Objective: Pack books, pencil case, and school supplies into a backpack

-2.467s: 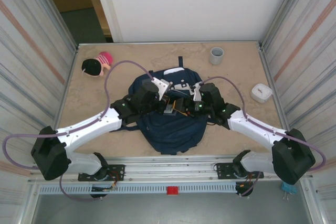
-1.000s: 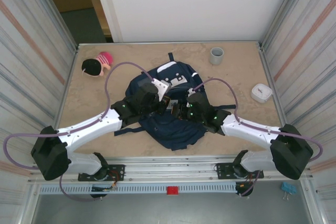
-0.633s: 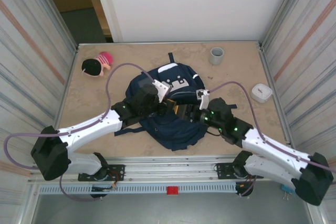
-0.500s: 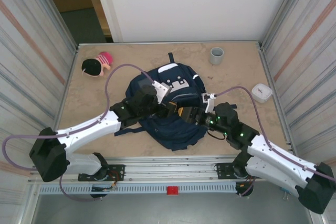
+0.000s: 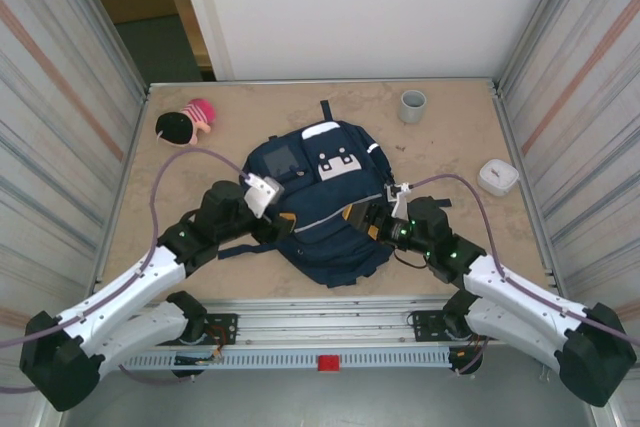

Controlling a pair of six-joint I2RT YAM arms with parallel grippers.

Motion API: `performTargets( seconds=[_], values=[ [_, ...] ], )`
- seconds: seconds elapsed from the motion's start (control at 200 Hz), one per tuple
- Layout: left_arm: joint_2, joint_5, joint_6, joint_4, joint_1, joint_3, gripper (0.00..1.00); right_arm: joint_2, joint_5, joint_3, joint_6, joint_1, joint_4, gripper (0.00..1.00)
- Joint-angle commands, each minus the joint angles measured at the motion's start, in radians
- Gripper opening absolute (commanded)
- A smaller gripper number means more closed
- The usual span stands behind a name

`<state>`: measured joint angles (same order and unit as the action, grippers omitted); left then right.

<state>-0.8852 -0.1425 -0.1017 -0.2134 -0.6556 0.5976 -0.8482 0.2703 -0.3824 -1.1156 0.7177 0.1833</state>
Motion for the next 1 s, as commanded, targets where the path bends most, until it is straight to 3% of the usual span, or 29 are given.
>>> performTargets(
  seconds=[0.0, 0.19, 0.436, 0.646, 0.892, 0.997],
  values=[
    [-0.021, -0.009, -0.238, -0.063, 0.002, 0.009, 0.75, -0.035, 0.033, -0.011, -0.028, 0.004, 0.089, 0.85],
    [-0.196, 0.096, -0.339, -0.197, -0.030, 0.077, 0.78, -0.065, 0.023, -0.035, -0.010, 0.008, 0.094, 0.81],
    [-0.290, 0.166, -0.389, -0.090, -0.049, 0.041, 0.73, -0.090, 0.034, -0.053, 0.003, 0.007, 0.093, 0.81],
    [-0.347, 0.102, -0.428, 0.016, -0.047, 0.016, 0.46, -0.100, 0.028, -0.059, 0.005, 0.008, 0.095, 0.81],
    [-0.313, 0.007, -0.408, -0.014, -0.067, 0.014, 0.13, -0.109, -0.004, -0.042, -0.025, 0.024, 0.110, 0.81],
    [-0.279, 0.005, -0.401, -0.024, -0.083, 0.007, 0.04, -0.128, -0.049, -0.023, -0.046, 0.067, 0.164, 0.81]
  ],
)
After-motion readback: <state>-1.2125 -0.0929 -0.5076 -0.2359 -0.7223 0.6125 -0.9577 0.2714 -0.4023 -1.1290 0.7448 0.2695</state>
